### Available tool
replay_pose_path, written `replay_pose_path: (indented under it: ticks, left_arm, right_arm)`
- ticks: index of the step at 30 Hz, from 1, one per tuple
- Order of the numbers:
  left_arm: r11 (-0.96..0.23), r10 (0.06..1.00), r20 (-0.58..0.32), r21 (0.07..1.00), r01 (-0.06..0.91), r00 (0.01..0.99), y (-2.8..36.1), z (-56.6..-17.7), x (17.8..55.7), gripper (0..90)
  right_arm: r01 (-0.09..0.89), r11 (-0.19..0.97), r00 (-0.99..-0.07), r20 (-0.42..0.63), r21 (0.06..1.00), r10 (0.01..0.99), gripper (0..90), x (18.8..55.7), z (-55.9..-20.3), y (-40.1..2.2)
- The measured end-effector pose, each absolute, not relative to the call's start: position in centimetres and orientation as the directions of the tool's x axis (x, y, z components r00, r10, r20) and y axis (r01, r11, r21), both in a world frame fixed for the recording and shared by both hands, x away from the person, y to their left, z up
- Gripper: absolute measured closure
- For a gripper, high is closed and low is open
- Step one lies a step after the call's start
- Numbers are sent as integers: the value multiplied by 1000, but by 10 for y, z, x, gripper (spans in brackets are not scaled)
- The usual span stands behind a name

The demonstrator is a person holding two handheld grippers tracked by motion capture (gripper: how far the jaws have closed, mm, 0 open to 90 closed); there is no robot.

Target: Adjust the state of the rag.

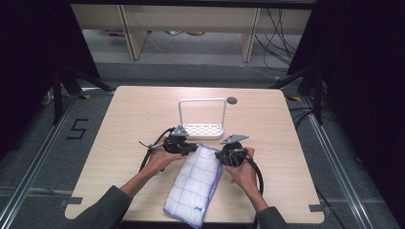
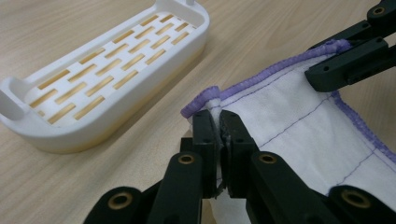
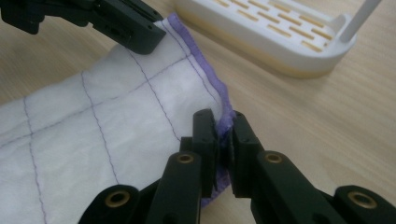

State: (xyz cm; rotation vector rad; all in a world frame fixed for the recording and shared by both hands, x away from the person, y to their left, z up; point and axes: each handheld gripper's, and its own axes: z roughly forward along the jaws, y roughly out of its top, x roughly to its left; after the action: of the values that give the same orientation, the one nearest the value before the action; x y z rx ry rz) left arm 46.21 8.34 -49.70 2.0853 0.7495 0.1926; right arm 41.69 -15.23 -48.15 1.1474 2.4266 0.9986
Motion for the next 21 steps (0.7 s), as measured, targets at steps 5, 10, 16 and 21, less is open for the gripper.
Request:
replay_pose_path:
  ticks: [5, 10, 16, 21]
  left_arm:
    - [-412, 573, -129, 809, 420, 809, 93, -484, 455, 855]
    - [-392, 561, -134, 826, 405, 817, 103, -468, 445, 855]
    - [-380, 557, -132, 838, 393, 820, 109, -456, 437, 854]
    - [-375, 553, -147, 835, 403, 820, 114, -453, 439, 855]
  right_arm:
    - [566, 431, -654, 65, 703, 753, 842, 416, -473, -147]
    - [543, 435, -667, 54, 718, 743, 843, 412, -462, -145]
    - [530, 427, -673, 58, 733, 737, 843, 411, -453, -144]
    - [522, 429, -691, 70, 737, 720, 843, 414, -447, -141]
